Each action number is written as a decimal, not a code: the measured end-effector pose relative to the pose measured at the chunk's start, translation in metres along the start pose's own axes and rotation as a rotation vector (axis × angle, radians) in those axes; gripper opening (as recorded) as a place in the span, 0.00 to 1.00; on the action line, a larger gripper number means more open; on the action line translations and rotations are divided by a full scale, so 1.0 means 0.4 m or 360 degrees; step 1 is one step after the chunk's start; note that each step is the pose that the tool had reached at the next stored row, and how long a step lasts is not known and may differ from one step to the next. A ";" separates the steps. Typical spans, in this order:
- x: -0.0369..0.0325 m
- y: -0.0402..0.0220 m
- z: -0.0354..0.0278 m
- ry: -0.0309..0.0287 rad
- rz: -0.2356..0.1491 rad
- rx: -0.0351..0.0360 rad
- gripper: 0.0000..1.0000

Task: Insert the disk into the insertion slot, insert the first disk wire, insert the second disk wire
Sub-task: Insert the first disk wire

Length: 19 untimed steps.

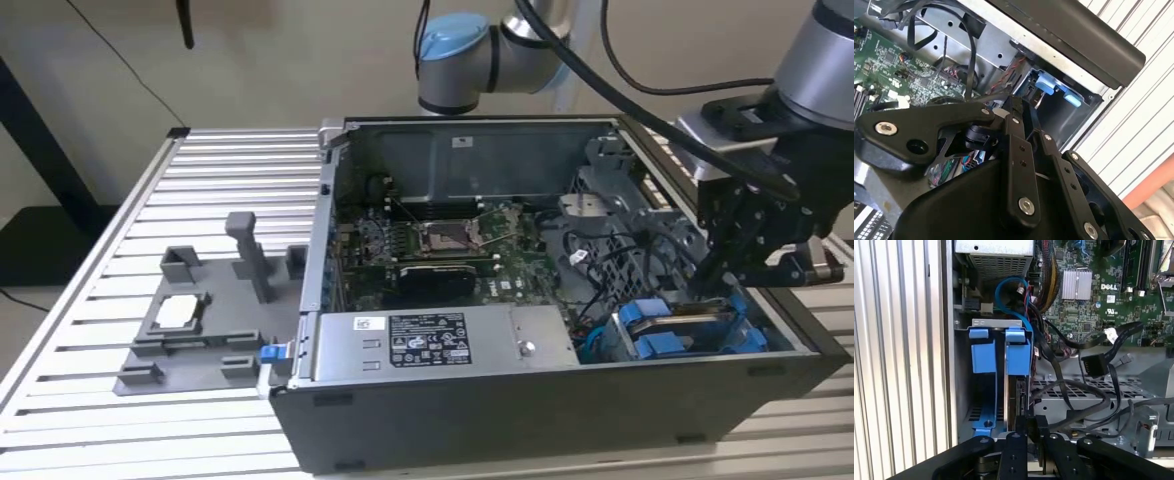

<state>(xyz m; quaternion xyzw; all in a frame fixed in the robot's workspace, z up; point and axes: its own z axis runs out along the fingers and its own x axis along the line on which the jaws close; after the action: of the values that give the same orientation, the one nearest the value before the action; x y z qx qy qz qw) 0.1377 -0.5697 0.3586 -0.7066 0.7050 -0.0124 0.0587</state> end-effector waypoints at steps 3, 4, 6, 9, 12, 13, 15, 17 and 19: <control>0.001 -0.007 0.009 0.00005 0.0004 -0.0002 0.19; 0.002 -0.009 0.012 0.00004 0.0006 -0.0003 0.19; 0.002 -0.011 0.017 0.00007 0.0009 -0.0007 0.19; 0.003 -0.010 0.023 0.00016 0.0015 -0.0018 0.19; 0.003 -0.010 0.026 0.00020 0.0022 -0.0030 0.19; 0.003 -0.011 0.027 0.00022 0.0025 -0.0034 0.19; 0.004 -0.016 0.029 0.00027 0.0028 -0.0041 0.19; 0.006 -0.023 0.030 0.00027 0.0028 -0.0048 0.19; 0.008 -0.023 0.031 0.00024 0.0031 -0.0054 0.19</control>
<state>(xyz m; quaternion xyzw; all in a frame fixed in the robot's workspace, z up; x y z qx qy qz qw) 0.1481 -0.5719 0.3470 -0.7007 0.7119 -0.0003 0.0462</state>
